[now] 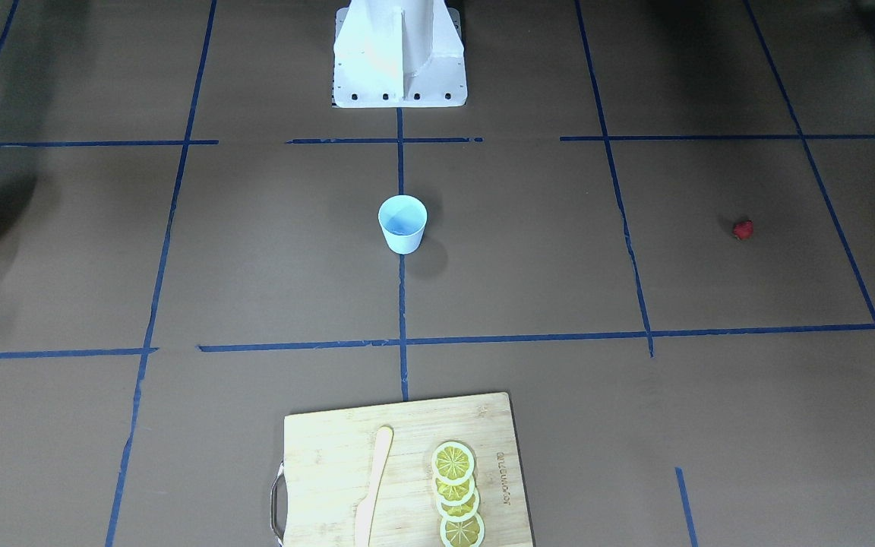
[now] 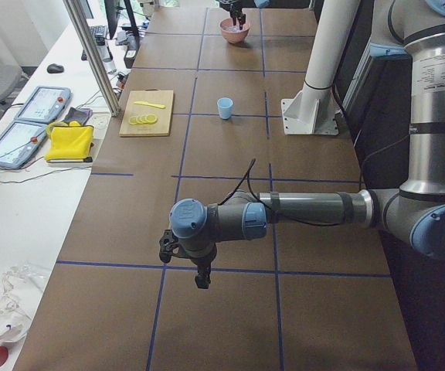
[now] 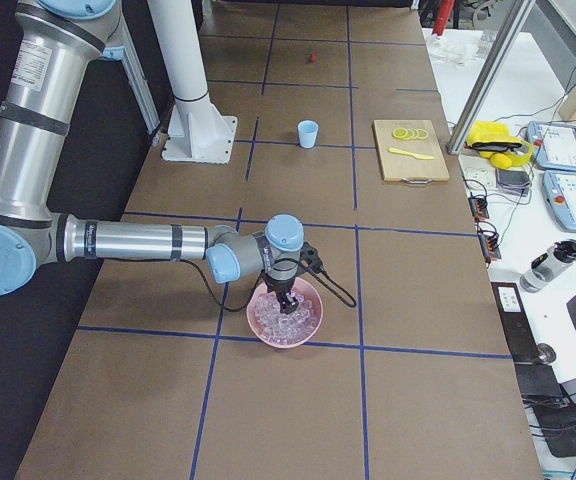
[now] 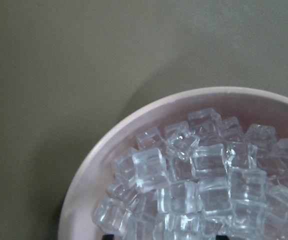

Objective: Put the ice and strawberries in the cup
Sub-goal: 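Lower the right gripper into the bowl and grasp another ice cube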

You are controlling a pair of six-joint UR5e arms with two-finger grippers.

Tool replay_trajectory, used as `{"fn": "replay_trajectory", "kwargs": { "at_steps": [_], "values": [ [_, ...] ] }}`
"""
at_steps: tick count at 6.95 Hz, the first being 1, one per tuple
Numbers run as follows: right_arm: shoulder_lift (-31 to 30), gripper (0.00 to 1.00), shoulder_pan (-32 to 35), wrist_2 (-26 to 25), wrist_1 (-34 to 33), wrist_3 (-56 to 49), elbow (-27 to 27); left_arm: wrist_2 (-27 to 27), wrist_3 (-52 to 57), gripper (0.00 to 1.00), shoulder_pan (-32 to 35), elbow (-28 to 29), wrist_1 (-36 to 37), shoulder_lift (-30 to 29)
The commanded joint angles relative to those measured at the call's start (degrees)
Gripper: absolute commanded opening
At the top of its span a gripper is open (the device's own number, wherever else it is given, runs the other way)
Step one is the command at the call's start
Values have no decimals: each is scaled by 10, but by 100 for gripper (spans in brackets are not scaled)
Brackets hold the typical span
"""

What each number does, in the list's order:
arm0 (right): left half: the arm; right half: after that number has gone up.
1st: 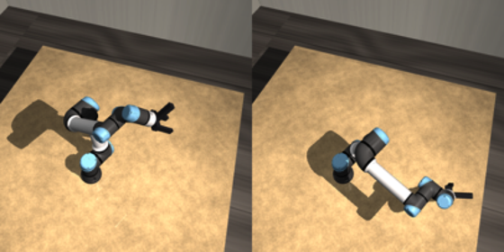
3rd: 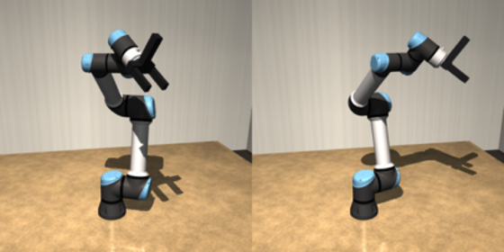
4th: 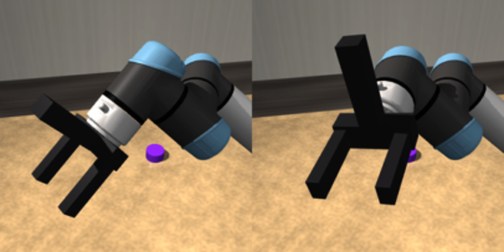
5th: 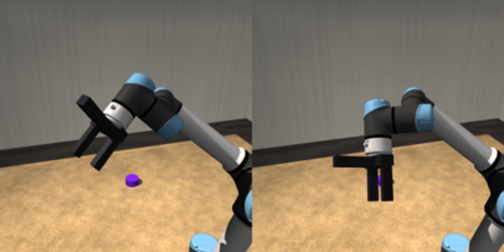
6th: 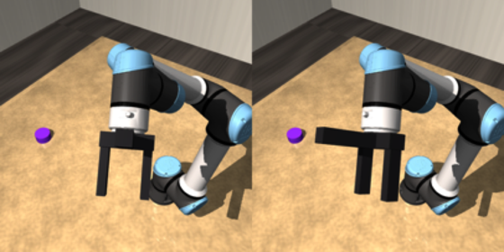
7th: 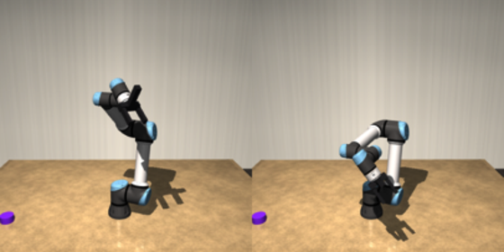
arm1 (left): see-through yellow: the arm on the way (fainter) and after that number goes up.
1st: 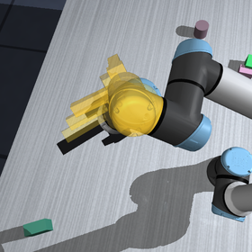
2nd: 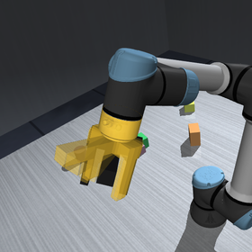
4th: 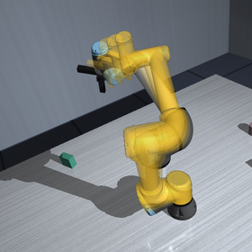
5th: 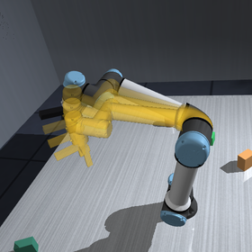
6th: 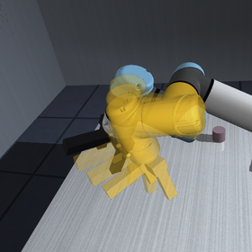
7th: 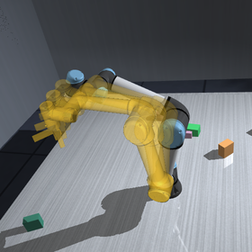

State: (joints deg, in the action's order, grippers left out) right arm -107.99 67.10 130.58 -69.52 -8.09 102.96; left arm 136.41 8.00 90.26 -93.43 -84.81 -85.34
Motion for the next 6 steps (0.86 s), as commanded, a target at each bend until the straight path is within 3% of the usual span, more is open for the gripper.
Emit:
{"fn": "replay_trajectory", "kwargs": {
  "at_steps": [1, 6],
  "values": [
    [1, 69, -3, -16, -2, 1, -3, 0, 0, 100, 0, 0, 0, 0],
    [1, 63, -8, -16, -6, 3, -12, 0, 0, 100, 0, -1, -1, 0]
  ]
}}
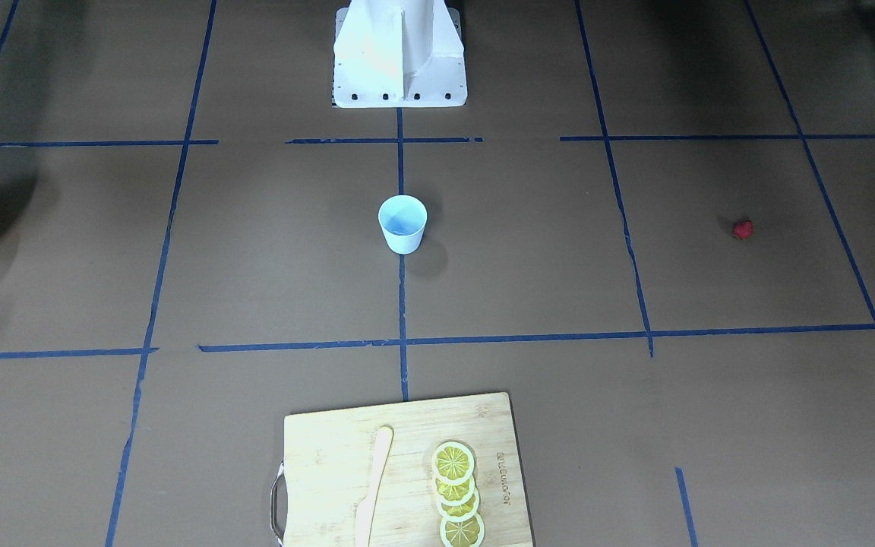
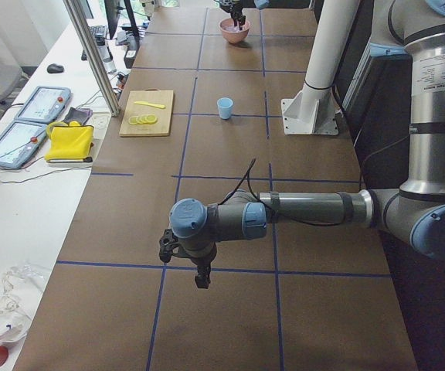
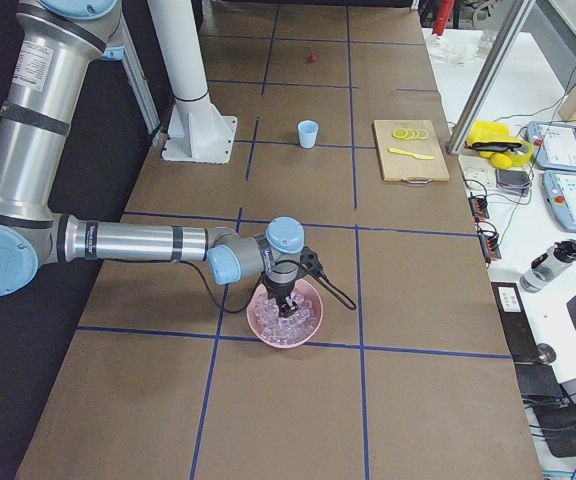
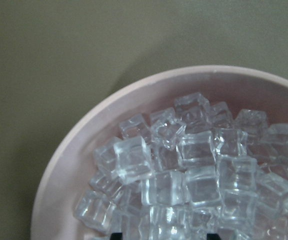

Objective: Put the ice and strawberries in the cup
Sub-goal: 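Lower the right gripper into the bowl and grasp another ice cube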

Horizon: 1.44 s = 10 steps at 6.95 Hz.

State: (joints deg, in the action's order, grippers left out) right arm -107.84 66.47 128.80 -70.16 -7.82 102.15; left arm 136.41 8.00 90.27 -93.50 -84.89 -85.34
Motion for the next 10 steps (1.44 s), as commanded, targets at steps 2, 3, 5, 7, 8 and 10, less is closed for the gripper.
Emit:
{"fn": "replay_trajectory", "kwargs": {
  "at_steps": [2, 3, 5, 7, 8, 10],
  "values": [
    [0, 52, -5, 3, 0, 1, -4, 0, 1, 100, 0, 0, 0, 0],
    [0, 34, -5, 4, 0, 0, -3, 0, 1, 100, 0, 0, 0, 0],
    [-1, 9, -5, 4, 0, -8, 1, 1, 0, 100, 0, -1, 0, 0],
    [0, 4, 3, 8, 0, -9, 9, 1, 0, 100, 0, -1, 0, 0],
    [1, 4, 25, 21, -2, -9, 26, 1, 0, 100, 0, -1, 0, 0],
    [10, 0, 49, 34, -2, 27, 65, 1, 0, 100, 0, -1, 0, 0]
  ]
}}
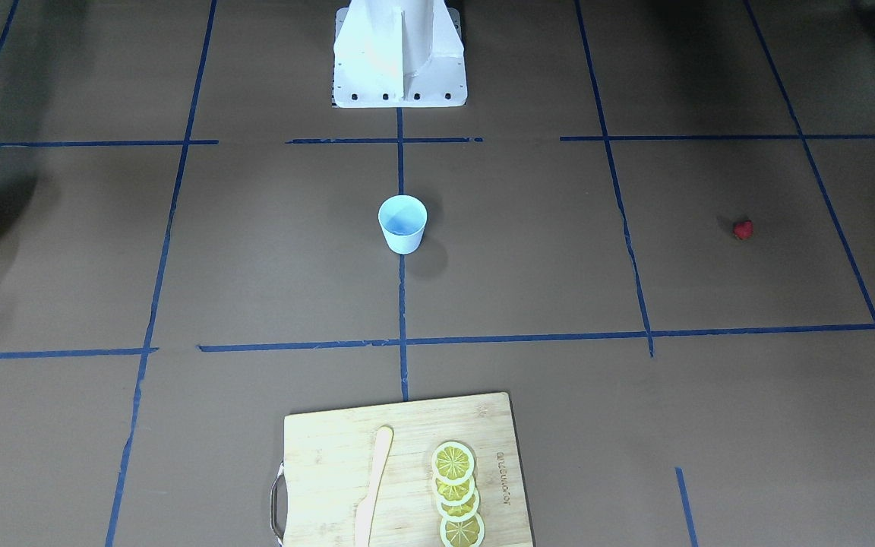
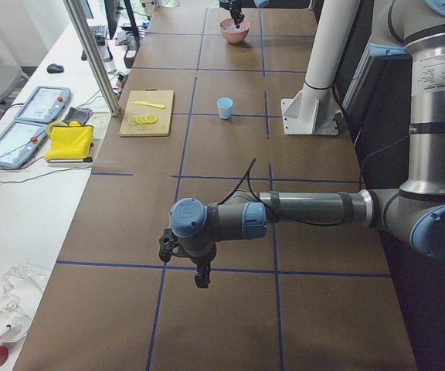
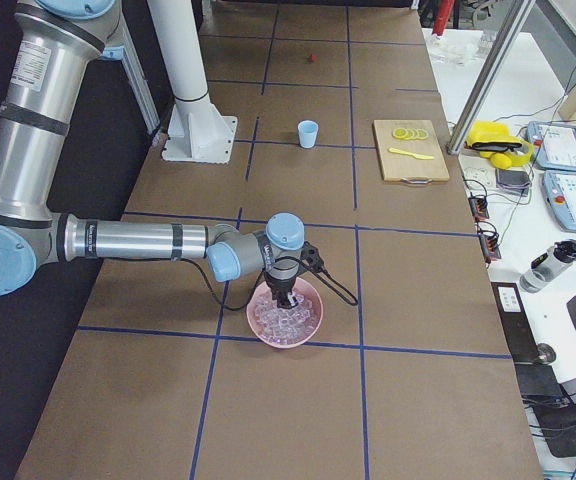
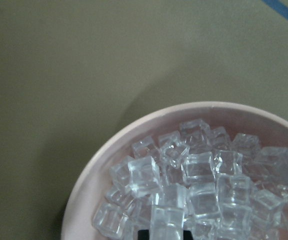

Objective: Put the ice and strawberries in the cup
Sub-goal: 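Lower the right gripper into the bowl and grasp another ice cube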

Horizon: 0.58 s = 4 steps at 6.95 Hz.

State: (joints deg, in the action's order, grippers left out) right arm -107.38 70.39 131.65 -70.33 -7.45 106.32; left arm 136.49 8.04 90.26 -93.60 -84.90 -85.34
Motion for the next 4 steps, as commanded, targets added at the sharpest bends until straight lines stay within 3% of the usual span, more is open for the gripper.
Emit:
{"fn": "replay_trajectory", "kwargs": {
  "at_steps": [1, 4],
  "values": [
    [19, 0, 9, 7, -1, 116, 54, 0, 0, 100, 0, 0, 0, 0],
    [124, 0, -34, 11, -106, 279, 120, 0, 0, 100, 0, 0, 0, 0]
  ]
}}
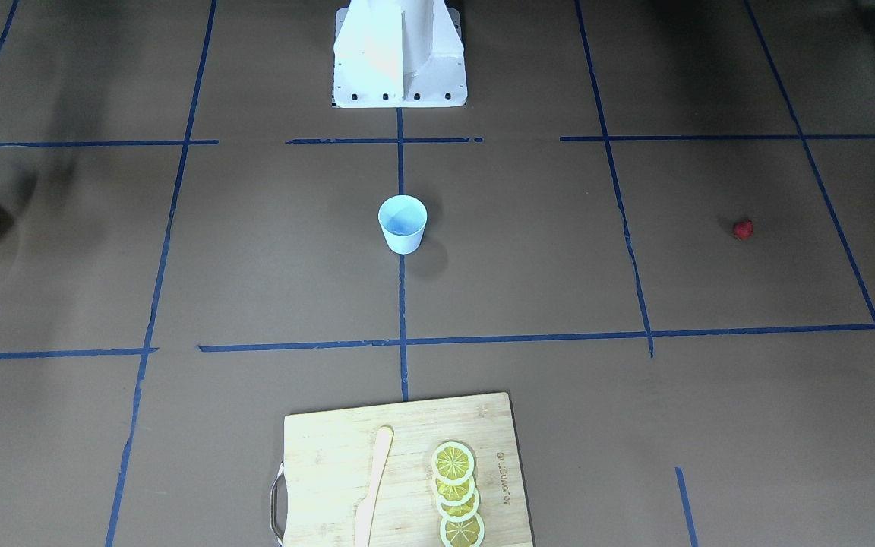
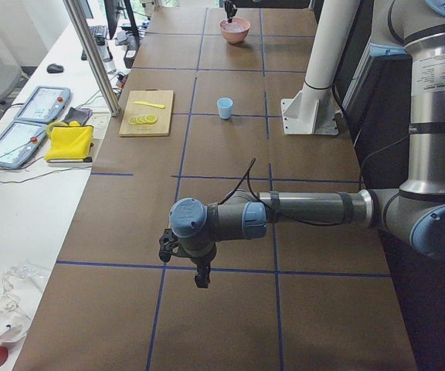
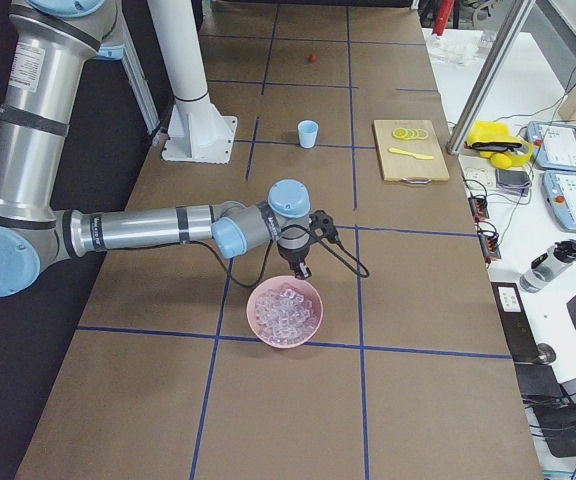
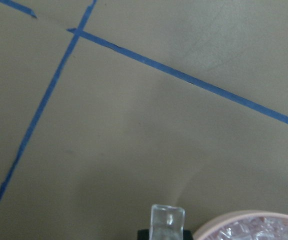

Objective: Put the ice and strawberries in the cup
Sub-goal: 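Lower the right gripper into the bowl and grasp another ice cube, then carry the second ice cube with the right gripper over the cup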

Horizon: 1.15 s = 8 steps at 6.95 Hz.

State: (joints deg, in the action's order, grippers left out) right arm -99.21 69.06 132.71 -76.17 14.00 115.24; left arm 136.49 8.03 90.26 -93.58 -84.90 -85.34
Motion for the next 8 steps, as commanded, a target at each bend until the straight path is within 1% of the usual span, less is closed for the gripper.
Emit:
{"fn": "replay_trajectory", "kwargs": {
  "at_steps": [1, 2, 3, 4, 5, 6, 7, 8],
  "values": [
    [101, 0, -45, -2, -95, 127, 42, 0, 1, 100, 0, 0, 0, 0],
    [152, 0, -82, -10, -126, 186, 43, 0, 1, 100, 0, 0, -1, -2],
    [202, 0, -129, -37, -137, 258, 42, 0, 1, 100, -2, 0, -1, -3],
    [265, 0, -186, -65, -173, 327, 39, 0, 1, 100, -2, -1, -1, -4],
    [331, 0, -232, -111, -231, 366, 30, 0, 1, 100, -2, -3, -1, -4],
    [397, 0, -283, -168, -270, 413, 1, 0, 1, 100, -2, -3, -1, -4],
    [453, 0, -319, -197, -270, 472, -49, 0, 1, 100, -2, -2, -1, -4],
    [494, 0, -357, -237, -270, 515, -84, 0, 0, 100, -2, -2, -1, -4]
  ]
}}
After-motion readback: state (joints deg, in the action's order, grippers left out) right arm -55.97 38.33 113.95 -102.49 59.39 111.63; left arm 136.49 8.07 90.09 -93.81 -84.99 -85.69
